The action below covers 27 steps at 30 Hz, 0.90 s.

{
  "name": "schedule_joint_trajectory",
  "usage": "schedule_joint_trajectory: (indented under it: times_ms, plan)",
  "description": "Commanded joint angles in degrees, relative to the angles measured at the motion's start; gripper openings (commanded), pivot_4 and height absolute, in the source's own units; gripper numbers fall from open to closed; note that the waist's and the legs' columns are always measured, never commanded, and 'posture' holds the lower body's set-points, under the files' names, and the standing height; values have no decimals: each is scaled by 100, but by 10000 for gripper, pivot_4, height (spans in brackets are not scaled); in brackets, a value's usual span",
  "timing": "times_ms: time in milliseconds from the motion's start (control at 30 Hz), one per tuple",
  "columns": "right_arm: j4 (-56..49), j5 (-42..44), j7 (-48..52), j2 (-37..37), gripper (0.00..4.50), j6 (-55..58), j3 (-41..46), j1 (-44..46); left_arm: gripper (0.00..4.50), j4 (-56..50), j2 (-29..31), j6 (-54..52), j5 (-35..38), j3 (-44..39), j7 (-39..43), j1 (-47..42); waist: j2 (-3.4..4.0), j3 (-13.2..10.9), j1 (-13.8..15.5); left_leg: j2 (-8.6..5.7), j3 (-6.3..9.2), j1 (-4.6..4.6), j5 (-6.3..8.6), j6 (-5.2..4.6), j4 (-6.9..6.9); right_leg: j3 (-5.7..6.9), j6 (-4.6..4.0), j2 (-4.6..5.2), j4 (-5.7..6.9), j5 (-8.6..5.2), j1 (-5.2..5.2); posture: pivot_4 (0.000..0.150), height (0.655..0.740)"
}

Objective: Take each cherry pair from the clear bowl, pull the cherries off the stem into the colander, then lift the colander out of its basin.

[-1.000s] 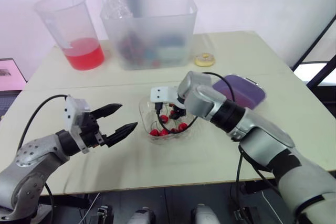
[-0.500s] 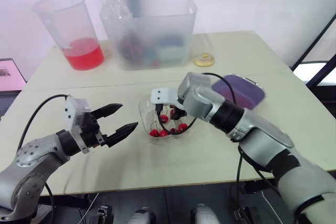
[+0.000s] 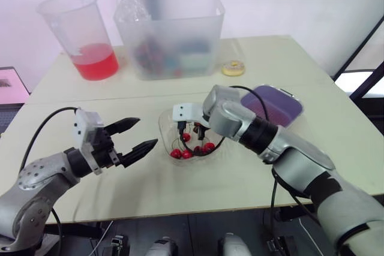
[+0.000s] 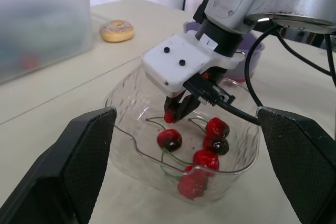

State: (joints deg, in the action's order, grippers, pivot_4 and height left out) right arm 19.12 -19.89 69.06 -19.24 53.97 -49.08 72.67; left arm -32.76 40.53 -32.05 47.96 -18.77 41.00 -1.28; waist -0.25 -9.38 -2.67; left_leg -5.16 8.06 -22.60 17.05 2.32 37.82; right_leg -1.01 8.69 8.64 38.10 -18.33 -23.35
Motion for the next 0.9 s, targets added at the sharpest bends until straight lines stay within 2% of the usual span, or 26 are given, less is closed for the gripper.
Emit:
schedule_joint_trajectory:
  times_ms: [33, 200, 333, 433, 533, 600, 667, 900]
  plan:
    - [-579, 137, 145, -191, 4378, -243, 369, 117, 45000, -63, 51, 18, 106, -138, -27, -129, 0, 0, 1, 0, 0, 0, 0, 0, 0, 0, 0, 0, 0, 0, 0, 1500, 7400]
    - [-1260, 568, 19, -706, 4378, -1230, 1318, -72, 45000, 178, -120, -141, 574, -402, -455, -540, -2, 0, 31, -2, 2, -1, 0, 0, 4, 1, 0, 1, 0, 0, 3, 1500, 7400]
    - [-1889, 885, -265, -1222, 4378, -3142, 2074, -572, 45000, 563, -99, -713, 1312, -599, -1025, -1006, -5, 1, 29, -3, 4, -2, 0, 0, 8, 3, 1, 1, 0, 0, 6, 1500, 7400]
    - [-1861, 688, -1439, -1047, 4378, -4005, 2589, -819, 45000, 924, -165, -1036, 1805, -688, -1633, -1542, -7, 0, -2, -2, 2, -2, 0, 0, 9, 3, 1, 1, 4, 0, 5, 1500, 7400]
    - [-1848, 465, -2220, -978, 4378, -4862, 2804, -1056, 45000, 1575, -206, -1473, 2940, -838, -2409, -2395, -9, 0, -5, 1, 0, -1, -1, 2, 11, 3, 2, -3, 13, 1, -1, 1500, 7400]
    - [-1900, 502, -2787, -747, 4378, -5029, 3066, -1276, 45000, 1960, -152, -1655, 3382, -859, -2589, -2857, -16, 3, -3, 0, 0, -1, -2, 2, 13, 3, 2, -1, 15, 1, 0, 1500, 7400]
    - [-2073, 243, -3214, -652, 4378, -5034, 3144, -1464, 45000, 2143, -27, -1765, 3403, -786, -2278, -3113, -17, 3, -16, -2, -2, -1, -2, 2, 13, 3, 2, -1, 14, 1, 0, 1500, 7400]
    - [-2269, -393, -3722, -606, 4378, -5708, 2893, -1676, 45000, 2717, -126, -2328, 3424, -182, -2666, -4002, -17, 3, -38, -6, 2, 1, -3, 4, 16, 5, 2, -3, 17, 1, 4, 1500, 7400]
